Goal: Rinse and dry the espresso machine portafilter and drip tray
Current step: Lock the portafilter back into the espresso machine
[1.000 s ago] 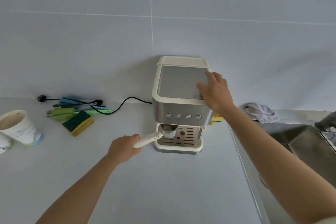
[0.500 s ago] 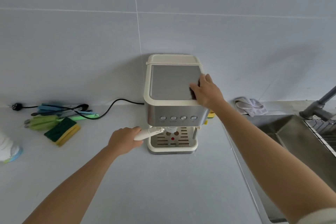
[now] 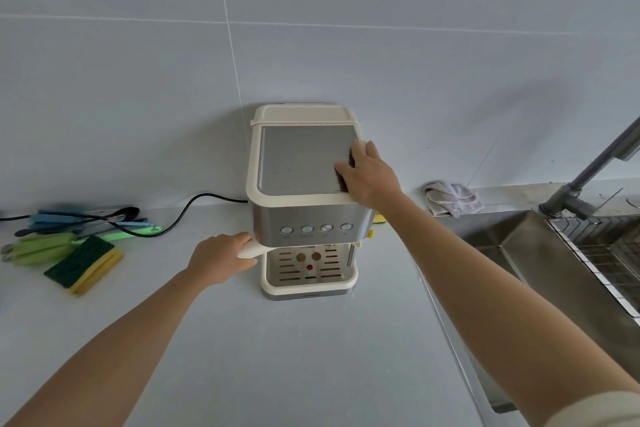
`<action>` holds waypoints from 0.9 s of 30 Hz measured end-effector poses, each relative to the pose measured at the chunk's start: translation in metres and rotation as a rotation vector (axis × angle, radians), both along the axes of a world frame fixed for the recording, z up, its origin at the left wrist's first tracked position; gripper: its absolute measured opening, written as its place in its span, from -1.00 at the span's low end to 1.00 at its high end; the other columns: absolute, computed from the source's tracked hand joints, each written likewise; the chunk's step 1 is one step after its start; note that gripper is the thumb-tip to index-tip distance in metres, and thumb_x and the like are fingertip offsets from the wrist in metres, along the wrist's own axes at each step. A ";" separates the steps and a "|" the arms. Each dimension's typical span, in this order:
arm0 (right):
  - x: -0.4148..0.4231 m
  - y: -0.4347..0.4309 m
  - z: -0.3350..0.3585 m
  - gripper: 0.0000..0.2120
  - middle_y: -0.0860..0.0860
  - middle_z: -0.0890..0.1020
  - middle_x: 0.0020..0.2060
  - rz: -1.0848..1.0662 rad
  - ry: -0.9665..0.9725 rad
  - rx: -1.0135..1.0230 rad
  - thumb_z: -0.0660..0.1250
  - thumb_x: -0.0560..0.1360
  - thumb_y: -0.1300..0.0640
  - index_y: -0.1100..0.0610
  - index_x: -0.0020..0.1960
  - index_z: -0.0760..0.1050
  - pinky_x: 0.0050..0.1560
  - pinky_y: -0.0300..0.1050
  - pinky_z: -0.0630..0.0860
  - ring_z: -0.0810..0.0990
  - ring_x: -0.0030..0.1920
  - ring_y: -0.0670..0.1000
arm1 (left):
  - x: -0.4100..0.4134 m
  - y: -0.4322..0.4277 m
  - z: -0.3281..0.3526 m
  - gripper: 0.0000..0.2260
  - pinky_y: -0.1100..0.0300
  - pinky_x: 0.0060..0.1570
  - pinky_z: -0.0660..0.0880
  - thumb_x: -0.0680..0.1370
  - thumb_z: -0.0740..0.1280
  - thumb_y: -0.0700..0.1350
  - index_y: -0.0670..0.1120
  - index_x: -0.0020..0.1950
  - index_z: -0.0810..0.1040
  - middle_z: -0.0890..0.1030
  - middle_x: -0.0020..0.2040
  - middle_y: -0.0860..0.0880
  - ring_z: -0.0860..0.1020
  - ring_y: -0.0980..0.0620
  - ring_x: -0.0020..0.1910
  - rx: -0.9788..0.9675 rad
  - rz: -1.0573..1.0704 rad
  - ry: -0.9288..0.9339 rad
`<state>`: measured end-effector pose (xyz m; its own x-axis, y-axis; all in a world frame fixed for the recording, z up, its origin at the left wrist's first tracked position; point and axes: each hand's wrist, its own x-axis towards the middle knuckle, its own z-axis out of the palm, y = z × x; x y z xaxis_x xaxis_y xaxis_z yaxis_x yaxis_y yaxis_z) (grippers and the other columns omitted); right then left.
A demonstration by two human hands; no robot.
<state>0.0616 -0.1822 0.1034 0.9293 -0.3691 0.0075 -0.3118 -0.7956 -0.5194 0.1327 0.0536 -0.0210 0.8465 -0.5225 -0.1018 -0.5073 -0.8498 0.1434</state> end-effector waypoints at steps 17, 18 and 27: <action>0.002 -0.001 -0.001 -0.74 0.05 0.24 -0.02 -0.014 0.003 -0.045 0.07 0.57 0.00 0.18 0.12 0.27 -0.09 -0.07 0.27 0.32 -0.06 0.10 | 0.001 -0.003 0.000 -0.64 0.20 -0.18 0.29 0.51 0.29 0.09 -0.02 0.25 0.46 0.61 0.03 -0.06 0.54 -0.10 0.01 -0.103 0.036 0.072; 0.002 -0.001 -0.001 -0.72 0.05 0.23 -0.02 -0.018 0.002 -0.046 0.07 0.57 0.00 0.19 0.15 0.28 -0.09 -0.07 0.27 0.32 -0.06 0.10 | -0.003 -0.005 -0.001 -0.65 0.20 -0.18 0.29 0.51 0.29 0.08 -0.03 0.23 0.46 0.61 0.03 -0.06 0.54 -0.11 0.01 -0.114 0.043 0.074; 0.003 -0.001 -0.001 -0.67 0.13 0.30 0.09 -0.012 0.010 -0.065 0.06 0.57 0.01 0.22 0.22 0.26 -0.09 -0.07 0.28 0.33 -0.05 0.11 | -0.024 -0.007 0.010 -0.66 0.19 -0.20 0.31 0.53 0.23 0.08 -0.08 0.23 0.46 0.62 0.01 -0.11 0.56 -0.17 0.01 -0.069 0.093 -0.049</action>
